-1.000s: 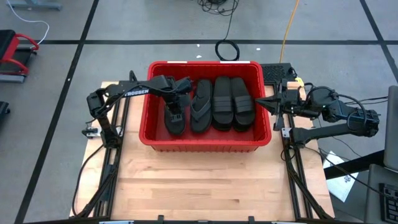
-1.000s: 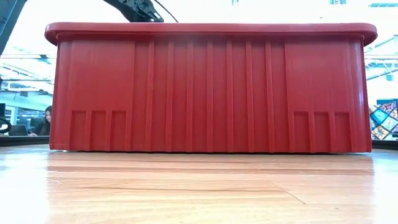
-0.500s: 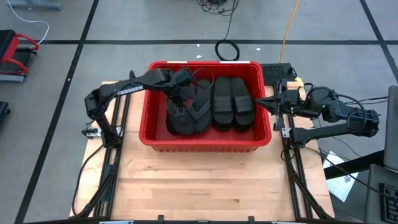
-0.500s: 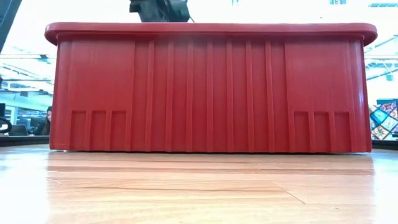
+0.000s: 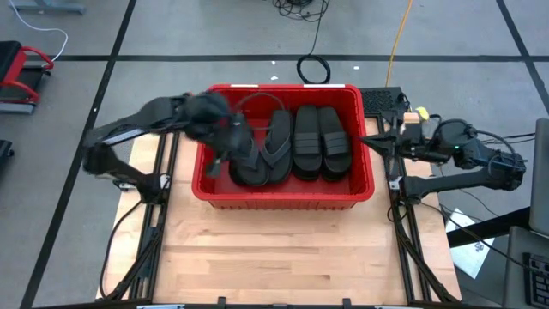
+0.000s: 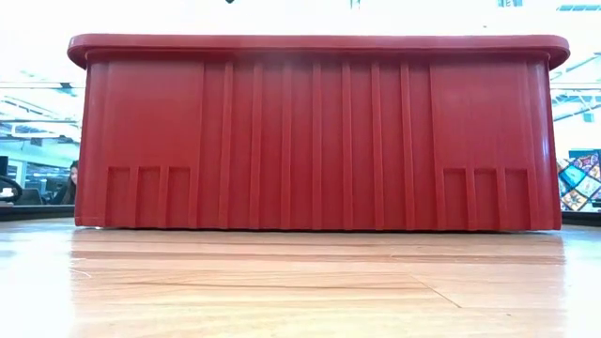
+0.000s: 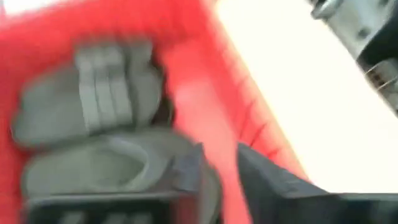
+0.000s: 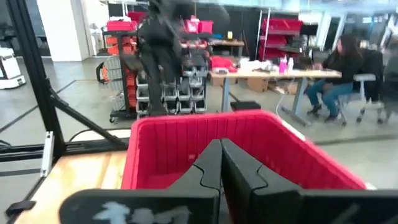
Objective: Pick and place slides into bin
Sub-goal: Return to Home Position
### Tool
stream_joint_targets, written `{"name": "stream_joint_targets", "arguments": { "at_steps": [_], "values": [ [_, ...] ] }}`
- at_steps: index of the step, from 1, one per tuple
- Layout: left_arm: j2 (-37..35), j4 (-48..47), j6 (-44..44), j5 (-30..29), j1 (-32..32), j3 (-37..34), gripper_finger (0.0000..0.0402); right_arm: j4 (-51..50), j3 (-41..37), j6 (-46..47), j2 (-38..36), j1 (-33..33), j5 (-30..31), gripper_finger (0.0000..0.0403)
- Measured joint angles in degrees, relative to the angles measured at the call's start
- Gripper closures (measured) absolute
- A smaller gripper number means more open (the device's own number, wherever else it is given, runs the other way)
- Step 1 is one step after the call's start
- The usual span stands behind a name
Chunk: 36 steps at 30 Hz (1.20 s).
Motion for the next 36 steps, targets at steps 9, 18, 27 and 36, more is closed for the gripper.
{"name": "stream_joint_targets", "arguments": {
  "at_steps": [9,18,27,36],
  "values": [
    [-21.1,33.4,-15.08,-3.91,-12.62,-18.43,0.0399,2.58,-9.63,2.49,-9.64,-0.07,-4.97,0.0403],
    [-35.49,84.13,-26.43,-14.36,-17.4,-56.35,0.0401,25.89,-31.11,5.71,-15.7,-0.04,-5.93,0.0403],
    [-47.37,72.26,-27.84,-38.56,-29.44,-61.68,0.0402,16.7,-31.64,10.12,-25.62,-0.06,-4.1,0.0403],
    [-51.63,55.94,-28.13,-53.43,-37.05,-61.64,0.0402,9.7,-31.65,9.44,-27.61,-0.07,-2.88,0.0403]
  ]
}}
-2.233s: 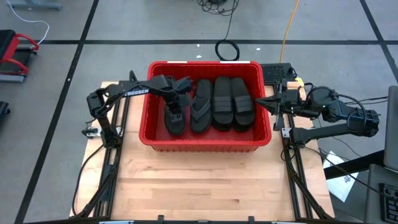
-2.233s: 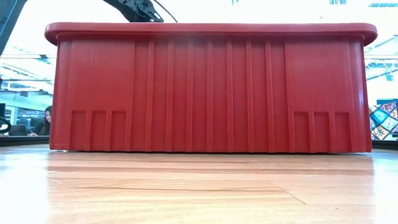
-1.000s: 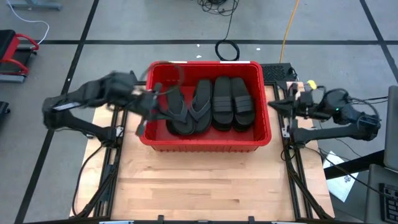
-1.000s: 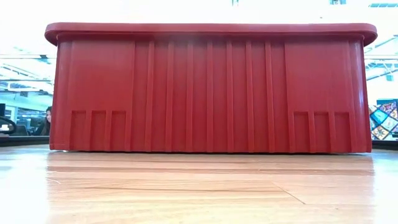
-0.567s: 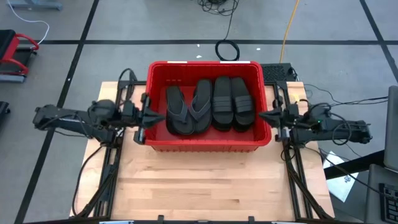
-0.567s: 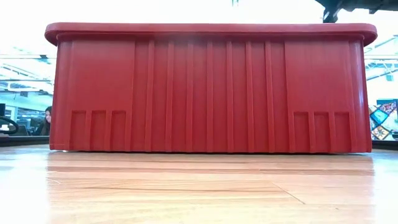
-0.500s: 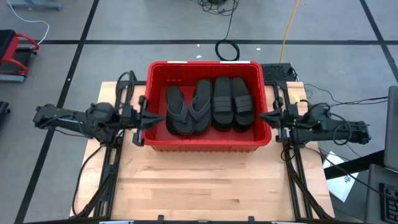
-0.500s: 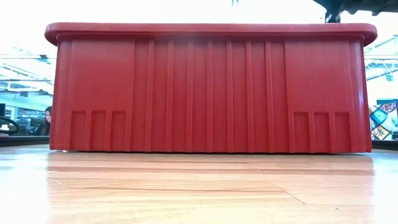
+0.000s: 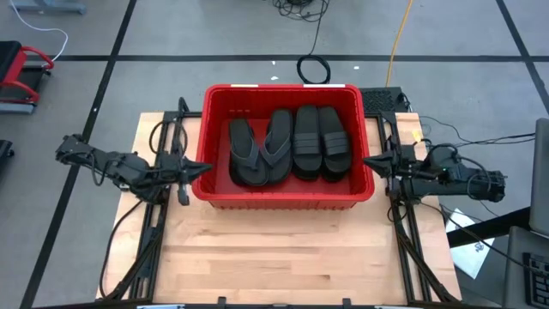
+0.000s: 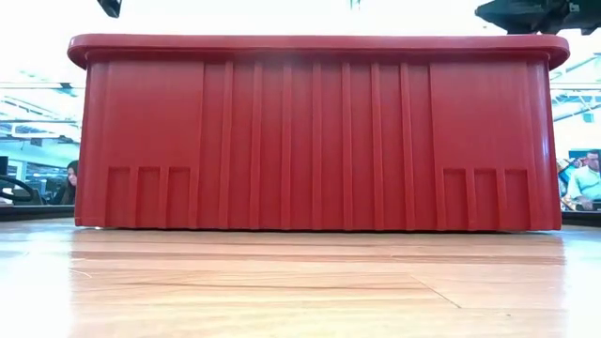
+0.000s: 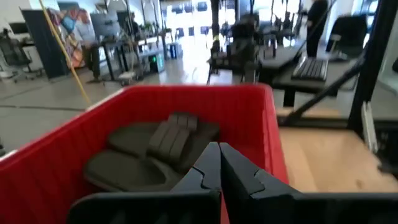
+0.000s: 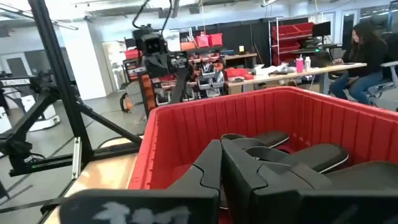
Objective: Pick and place slides into bin
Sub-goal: Return to Home Position
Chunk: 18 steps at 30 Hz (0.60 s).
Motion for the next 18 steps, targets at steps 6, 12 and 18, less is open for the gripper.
{"name": "stream_joint_targets", "arguments": {
  "at_steps": [6,12,18],
  "values": [
    [-5.17,-2.17,-2.08,0.44,-0.16,-2.61,0.0402,-1.29,0.0,0.0,-1.8,0.0,-0.11,0.0403],
    [-14.88,11.81,-5.83,3.97,-0.15,-16.87,0.0402,-0.9,0.0,0.0,-4.13,0.0,-0.15,0.0403],
    [-21.19,22.8,-0.7,5.48,-0.16,-24.32,0.0402,0.06,0.0,-2.65,-4.45,0.0,-0.08,0.0403]
  ]
}}
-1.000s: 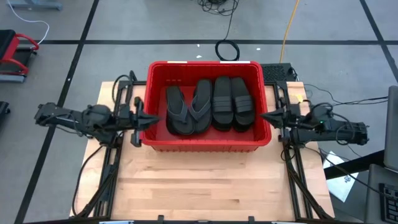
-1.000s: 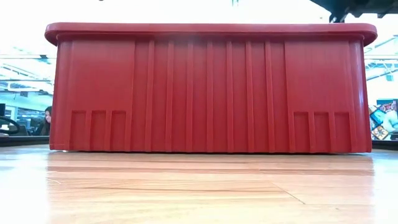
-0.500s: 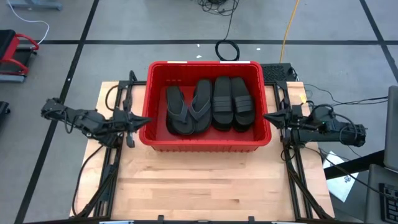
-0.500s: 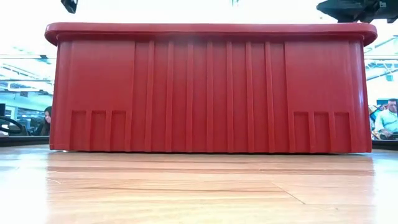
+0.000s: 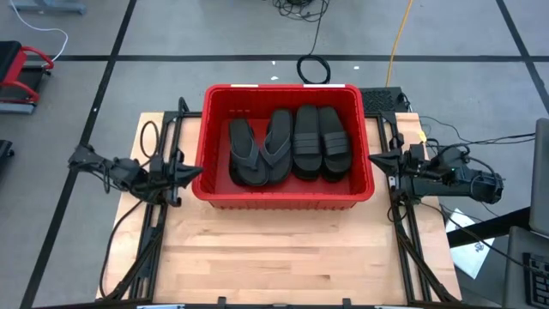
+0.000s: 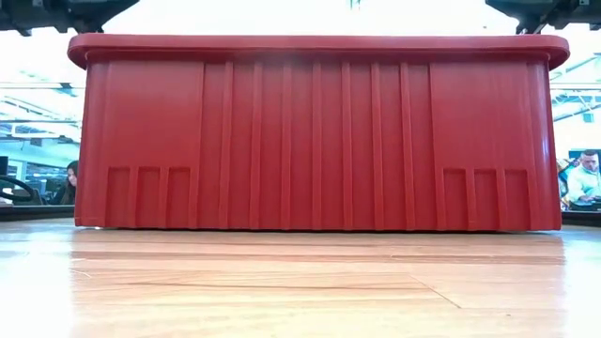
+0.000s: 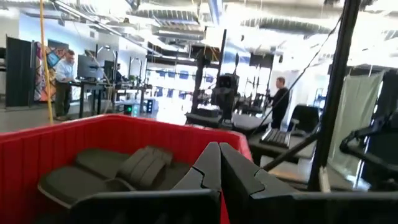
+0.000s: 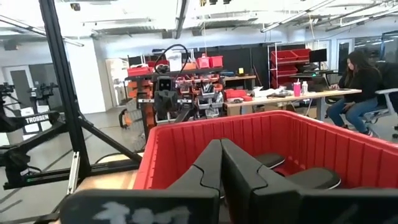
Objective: Pick and place slides into bin
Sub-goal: Return to Home Position
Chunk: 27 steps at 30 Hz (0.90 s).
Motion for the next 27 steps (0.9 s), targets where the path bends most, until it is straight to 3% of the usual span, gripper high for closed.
{"name": "stream_joint_targets", "arguments": {
  "at_steps": [10,15,27],
  "values": [
    [-10.72,-13.11,-0.65,0.46,-0.04,-0.57,0.0402,0.26,0.0,2.3,0.0,0.0,0.04,0.0403],
    [-10.51,-18.25,-3.32,1.02,-0.07,0.29,0.0402,0.12,0.0,1.23,0.02,0.0,0.18,0.0403],
    [-10.53,-18.67,-9.84,3.15,-0.07,0.32,0.04,-1.17,0.0,1.16,0.02,0.02,1.85,0.0403]
  ]
}}
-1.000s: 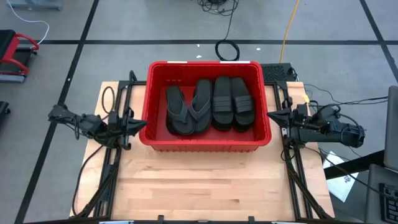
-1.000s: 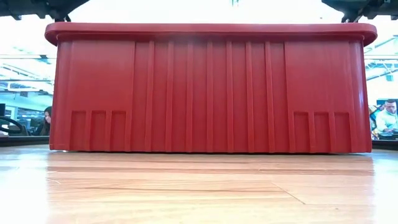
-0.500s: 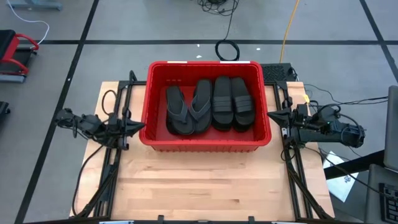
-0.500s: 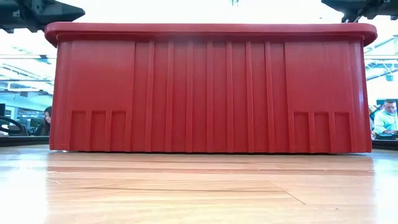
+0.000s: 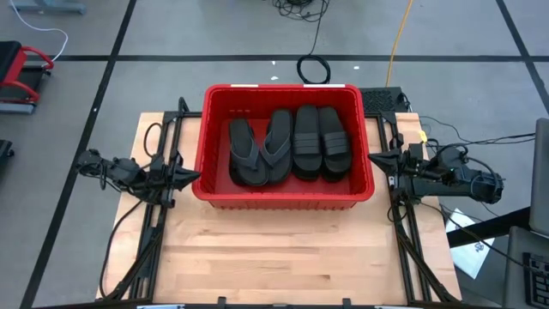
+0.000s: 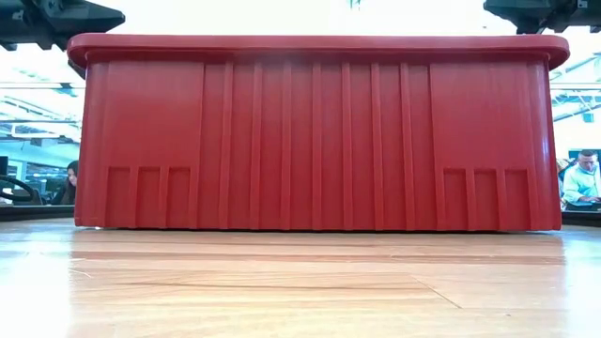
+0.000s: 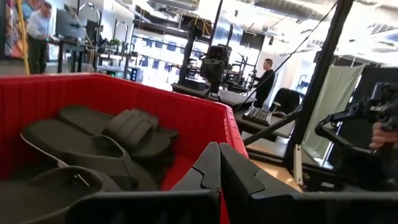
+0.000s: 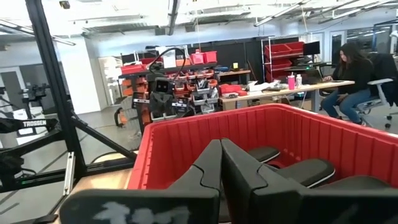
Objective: Pick and place slides into bin
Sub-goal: Return to Home Position
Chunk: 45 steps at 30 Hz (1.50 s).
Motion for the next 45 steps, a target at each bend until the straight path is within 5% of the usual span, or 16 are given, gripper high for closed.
{"name": "stream_joint_targets", "arguments": {
  "at_steps": [45],
  "values": [
    [0.02,0.1,-1.15,0.48,0.0,0.0,0.0382,-0.28,0.0,1.07,0.02,0.01,-0.28,0.0403]
  ]
}}
